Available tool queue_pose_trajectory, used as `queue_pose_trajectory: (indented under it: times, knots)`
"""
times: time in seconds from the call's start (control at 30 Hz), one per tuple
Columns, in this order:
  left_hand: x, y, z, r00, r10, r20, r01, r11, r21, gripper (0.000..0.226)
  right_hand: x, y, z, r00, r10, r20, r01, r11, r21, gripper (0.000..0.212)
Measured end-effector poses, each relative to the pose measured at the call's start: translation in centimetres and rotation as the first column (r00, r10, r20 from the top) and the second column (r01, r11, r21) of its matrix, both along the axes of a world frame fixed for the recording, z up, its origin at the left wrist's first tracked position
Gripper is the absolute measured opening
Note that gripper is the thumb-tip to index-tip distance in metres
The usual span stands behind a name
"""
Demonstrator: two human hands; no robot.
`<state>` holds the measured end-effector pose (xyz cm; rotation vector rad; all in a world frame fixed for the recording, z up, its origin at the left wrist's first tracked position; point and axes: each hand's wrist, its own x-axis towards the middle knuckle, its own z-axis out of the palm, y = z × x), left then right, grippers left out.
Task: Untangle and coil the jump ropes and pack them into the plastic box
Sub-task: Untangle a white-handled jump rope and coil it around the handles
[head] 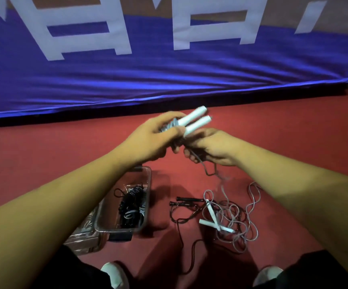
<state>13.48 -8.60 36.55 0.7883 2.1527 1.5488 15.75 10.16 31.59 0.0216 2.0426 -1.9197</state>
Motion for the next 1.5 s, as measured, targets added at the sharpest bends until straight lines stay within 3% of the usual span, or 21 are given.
queue_pose_trajectory:
  times: [0.17,0.27,0.37,0.43,0.5,0.6,0.67,0.77,0.9,1.1,1.2,1.3,1.4,1.5]
  knots:
    - [-3.3,-1.9,-0.1,0.963,0.263,-0.054,-0.267,0.961,-0.079,0.009,0.1,-1.4,1.5,0.997,0.073,-0.01,-0.072,0.994,0.077,0.023]
    - [-4.7,-3.0,-0.5,0.933,0.307,-0.187,-0.336,0.929,-0.152,0.016,0.1,-2.3,3.5,0.984,0.094,-0.151,-0.043,0.95,0.31,0.018]
    - [-5.5,-3.4,-1.3,0.917,0.182,-0.355,-0.302,0.897,-0.322,0.026,0.2,-2.7,4.6,0.9,0.281,-0.333,0.015,0.745,0.667,0.029]
    - [-5.3,-3.3,-1.8,0.914,0.037,-0.404,-0.261,0.816,-0.516,0.031,0.7,-3.2,4.9,0.841,0.412,-0.35,0.02,0.622,0.782,0.03]
    - [-4.5,-2.9,-1.8,0.914,-0.124,-0.386,-0.179,0.731,-0.658,0.032,0.9,-3.3,4.9,0.821,0.447,-0.354,0.046,0.568,0.822,0.027]
    - [-3.1,-2.5,-1.7,0.912,-0.271,-0.307,-0.025,0.712,-0.702,0.034,0.5,-3.1,4.6,0.813,0.38,-0.441,0.141,0.607,0.782,0.013]
    - [-2.3,-2.2,-1.4,0.938,-0.258,-0.229,0.042,0.743,-0.667,0.041,0.1,-2.4,4.6,0.812,0.278,-0.513,0.213,0.678,0.704,0.004]
    - [-1.4,-1.4,-1.2,0.951,-0.226,-0.21,0.054,0.793,-0.607,0.046,-0.2,-1.3,4.9,0.825,0.143,-0.546,0.245,0.781,0.574,0.016]
    - [-0.7,-0.9,-0.4,0.951,-0.226,-0.213,0.11,0.887,-0.449,0.018,-0.5,0.4,4.1,0.92,-0.036,-0.39,0.15,0.952,0.268,0.006]
    - [0.4,-0.6,0.2,0.989,-0.148,-0.018,0.143,0.977,-0.158,0.011,-0.1,0.9,1.5,0.998,-0.001,-0.067,-0.003,0.998,-0.057,0.036]
    - [0.2,-0.4,0.6,1.0,0.001,0.028,0.0,1.0,-0.019,0.008,0.0,0.2,1.3,1.0,-0.005,-0.028,0.003,0.997,-0.083,0.017]
    - [-0.4,-0.4,1.1,0.996,0.087,0.033,-0.088,0.995,0.055,0.018,0.1,-0.3,1.4,1.0,0.022,0.006,-0.022,1.0,-0.021,0.018]
    - [-1.6,-0.9,1.1,0.985,0.172,0.027,-0.172,0.985,0.024,0.017,0.4,-0.8,1.4,0.997,0.081,0.017,-0.082,0.992,0.095,0.025]
    - [-2.8,-1.4,0.6,0.974,0.225,0.002,-0.225,0.972,-0.064,0.012,0.7,-1.5,1.7,0.986,0.125,0.114,-0.128,0.992,0.016,0.024]
